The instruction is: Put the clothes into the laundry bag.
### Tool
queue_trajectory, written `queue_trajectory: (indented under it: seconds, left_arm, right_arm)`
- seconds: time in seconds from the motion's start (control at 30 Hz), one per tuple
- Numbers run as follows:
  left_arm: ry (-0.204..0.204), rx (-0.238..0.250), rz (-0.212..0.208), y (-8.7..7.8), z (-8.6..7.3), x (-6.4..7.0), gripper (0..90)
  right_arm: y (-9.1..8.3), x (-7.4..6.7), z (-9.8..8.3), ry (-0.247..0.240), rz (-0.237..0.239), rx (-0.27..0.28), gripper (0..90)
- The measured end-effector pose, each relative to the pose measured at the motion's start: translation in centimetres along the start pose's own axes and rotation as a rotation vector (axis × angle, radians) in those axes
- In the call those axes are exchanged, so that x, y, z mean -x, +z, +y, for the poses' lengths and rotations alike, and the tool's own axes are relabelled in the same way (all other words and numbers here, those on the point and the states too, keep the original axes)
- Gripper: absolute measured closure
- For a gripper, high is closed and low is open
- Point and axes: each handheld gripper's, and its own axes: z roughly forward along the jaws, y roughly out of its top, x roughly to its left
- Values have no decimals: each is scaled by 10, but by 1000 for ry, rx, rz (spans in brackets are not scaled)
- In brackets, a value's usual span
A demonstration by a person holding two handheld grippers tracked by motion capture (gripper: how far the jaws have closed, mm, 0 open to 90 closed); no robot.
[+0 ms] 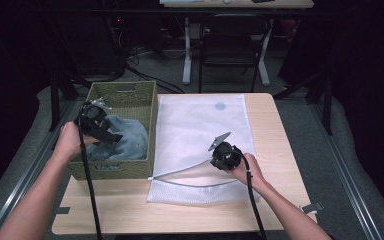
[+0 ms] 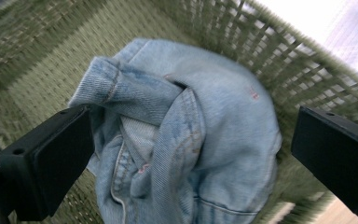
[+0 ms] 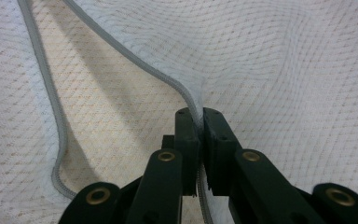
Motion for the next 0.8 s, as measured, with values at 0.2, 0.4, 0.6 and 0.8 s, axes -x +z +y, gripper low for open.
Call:
queue_trajectory:
  seconds: [0.2,0.4,0.6,0.8]
  left_arm:
    - [11,-78,-21,28,-1,-11,0]
    - [45,-157,-46,58,-2,-10,0]
    - [21,-183,-94,73,-2,-12,0]
    - [13,-223,-115,83,-1,-10,0]
  right_arm:
    - [-1,0,0,-4,-2,3,853]
    - [-1,-1,0,-5,-2,-4,853]
    - [-1,-1,1,-12,-3,0,851]
    - [-2,-2,1,-11,-4,0,847]
